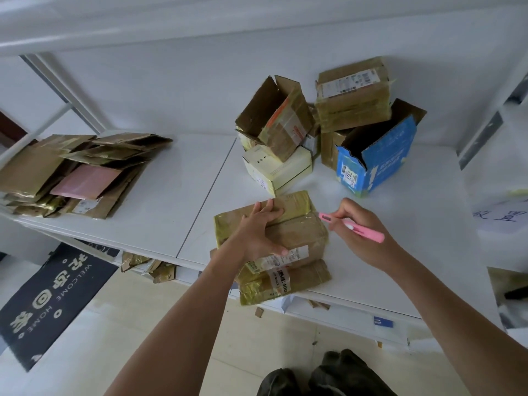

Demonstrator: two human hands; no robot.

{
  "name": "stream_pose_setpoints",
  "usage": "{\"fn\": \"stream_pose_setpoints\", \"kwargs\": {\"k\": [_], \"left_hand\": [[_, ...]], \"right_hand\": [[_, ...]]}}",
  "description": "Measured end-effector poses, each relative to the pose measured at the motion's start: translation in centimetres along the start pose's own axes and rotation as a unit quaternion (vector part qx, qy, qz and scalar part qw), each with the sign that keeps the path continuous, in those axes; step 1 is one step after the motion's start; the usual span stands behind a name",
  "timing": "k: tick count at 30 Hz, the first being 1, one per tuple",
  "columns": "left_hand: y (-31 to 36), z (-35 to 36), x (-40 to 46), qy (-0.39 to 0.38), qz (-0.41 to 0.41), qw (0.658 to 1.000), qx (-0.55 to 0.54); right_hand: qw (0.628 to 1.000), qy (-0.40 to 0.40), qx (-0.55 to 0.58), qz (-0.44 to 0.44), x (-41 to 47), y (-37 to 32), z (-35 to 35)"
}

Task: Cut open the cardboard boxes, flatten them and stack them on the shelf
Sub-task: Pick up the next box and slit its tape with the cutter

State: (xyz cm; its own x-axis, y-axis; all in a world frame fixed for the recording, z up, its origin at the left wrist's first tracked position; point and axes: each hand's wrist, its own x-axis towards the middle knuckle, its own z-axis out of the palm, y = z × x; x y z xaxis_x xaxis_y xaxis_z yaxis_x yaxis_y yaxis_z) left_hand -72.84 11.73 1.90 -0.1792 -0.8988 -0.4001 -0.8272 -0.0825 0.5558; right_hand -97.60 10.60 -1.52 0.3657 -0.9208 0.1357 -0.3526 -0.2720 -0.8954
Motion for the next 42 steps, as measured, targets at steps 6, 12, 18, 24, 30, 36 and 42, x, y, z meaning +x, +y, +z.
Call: {"fn": "stream_pose_setpoints", "kwargs": {"k": [6,12,18,24,30,36,42], "left_hand": [[-0.1,-0.1,0.1,0.003,-0.002,1.000,-0.009],[-0.6,-0.5,0.4,-0.001,-0.011,1.000,-0.024],[-0.9,-0.6,0.7,-0.011,-0.019,0.999,-0.034],[-0.8,-0.4,0.6,-0.005,-0.008,0.999,-0.035],[-0.7,-0.7,0.8,-0.001,-0.010,0.999,-0.040],[-0.8,-0.6,1.0,-0.004,-0.009,0.999,-0.040],[-1.2,-0.4,1.0,0.004,-0.007,0.999,-0.038]], "right_hand": [[0.998,-0.054,-0.032,0.015,-0.7,-1.6,-1.5],[0.998,0.003,-0.068,0.014,2.2,-3.4,-2.0],[0.999,-0.032,-0.021,0.014,1.7,-2.2,-0.6],[0.996,-0.070,-0.040,0.045,0.2,-2.0,-2.4],[0.978,0.086,-0.186,0.023,-1.3,1.0,-3.0],[0.886,-0.041,-0.429,0.175,-3.4,7.3,-3.2],[0.906,-0.016,-0.364,0.214,-3.2,6.9,-2.5]]}}
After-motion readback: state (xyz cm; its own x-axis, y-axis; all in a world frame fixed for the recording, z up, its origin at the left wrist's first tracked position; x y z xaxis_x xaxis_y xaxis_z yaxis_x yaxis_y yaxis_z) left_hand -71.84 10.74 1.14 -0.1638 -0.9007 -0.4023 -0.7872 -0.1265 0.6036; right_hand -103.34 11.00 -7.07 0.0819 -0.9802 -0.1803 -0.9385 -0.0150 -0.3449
